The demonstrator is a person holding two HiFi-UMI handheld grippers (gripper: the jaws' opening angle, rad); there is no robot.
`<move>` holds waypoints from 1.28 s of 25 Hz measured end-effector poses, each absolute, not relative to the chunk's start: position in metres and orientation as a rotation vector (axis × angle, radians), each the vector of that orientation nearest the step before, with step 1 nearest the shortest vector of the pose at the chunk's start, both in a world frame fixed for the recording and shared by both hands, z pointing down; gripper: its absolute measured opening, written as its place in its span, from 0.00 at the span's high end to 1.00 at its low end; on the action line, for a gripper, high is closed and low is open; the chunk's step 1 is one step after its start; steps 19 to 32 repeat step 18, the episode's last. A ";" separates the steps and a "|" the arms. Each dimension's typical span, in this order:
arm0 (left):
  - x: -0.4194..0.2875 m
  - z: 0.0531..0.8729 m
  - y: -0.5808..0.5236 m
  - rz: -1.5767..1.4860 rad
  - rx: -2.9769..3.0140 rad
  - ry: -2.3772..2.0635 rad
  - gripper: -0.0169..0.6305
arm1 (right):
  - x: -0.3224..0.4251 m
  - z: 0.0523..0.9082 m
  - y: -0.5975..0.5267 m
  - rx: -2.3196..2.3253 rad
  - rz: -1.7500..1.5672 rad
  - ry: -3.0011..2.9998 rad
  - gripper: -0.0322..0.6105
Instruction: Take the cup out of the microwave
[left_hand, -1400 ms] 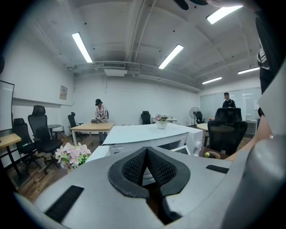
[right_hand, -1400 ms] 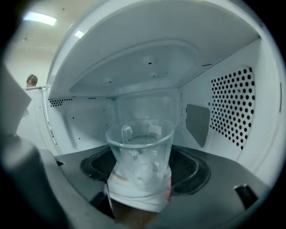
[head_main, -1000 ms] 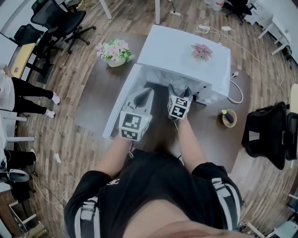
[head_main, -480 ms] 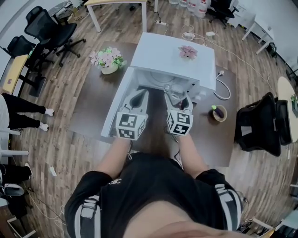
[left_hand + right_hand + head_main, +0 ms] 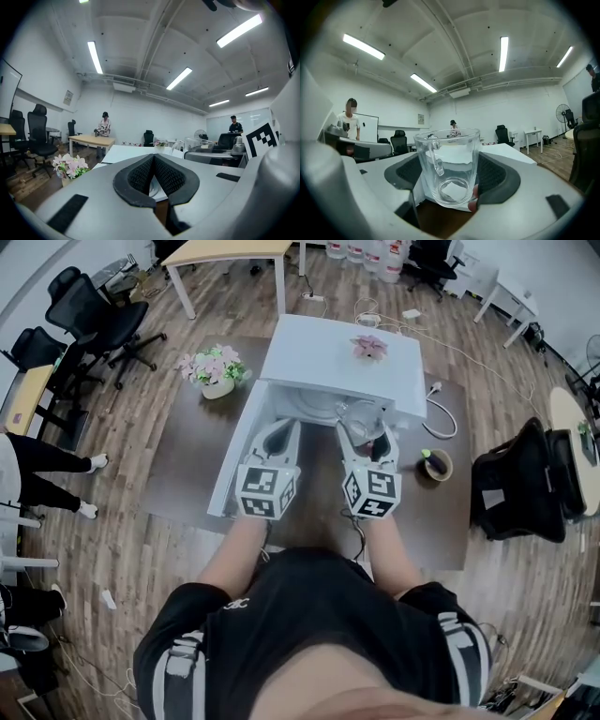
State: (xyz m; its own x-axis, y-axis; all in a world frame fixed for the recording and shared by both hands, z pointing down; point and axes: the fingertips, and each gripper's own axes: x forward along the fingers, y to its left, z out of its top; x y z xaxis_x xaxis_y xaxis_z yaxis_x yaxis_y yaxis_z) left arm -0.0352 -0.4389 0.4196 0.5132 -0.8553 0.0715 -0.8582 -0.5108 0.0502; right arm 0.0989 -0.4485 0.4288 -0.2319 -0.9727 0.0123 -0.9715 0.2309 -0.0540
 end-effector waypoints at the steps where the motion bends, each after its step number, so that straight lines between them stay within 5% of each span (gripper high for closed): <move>1: -0.036 0.418 -0.438 0.055 2.667 -1.512 0.97 | 0.098 0.427 -0.448 -1.933 -0.063 2.446 0.38; 32: -0.036 0.412 -0.439 0.036 2.686 -1.511 0.97 | 0.099 0.424 -0.450 -1.953 -0.051 2.443 0.38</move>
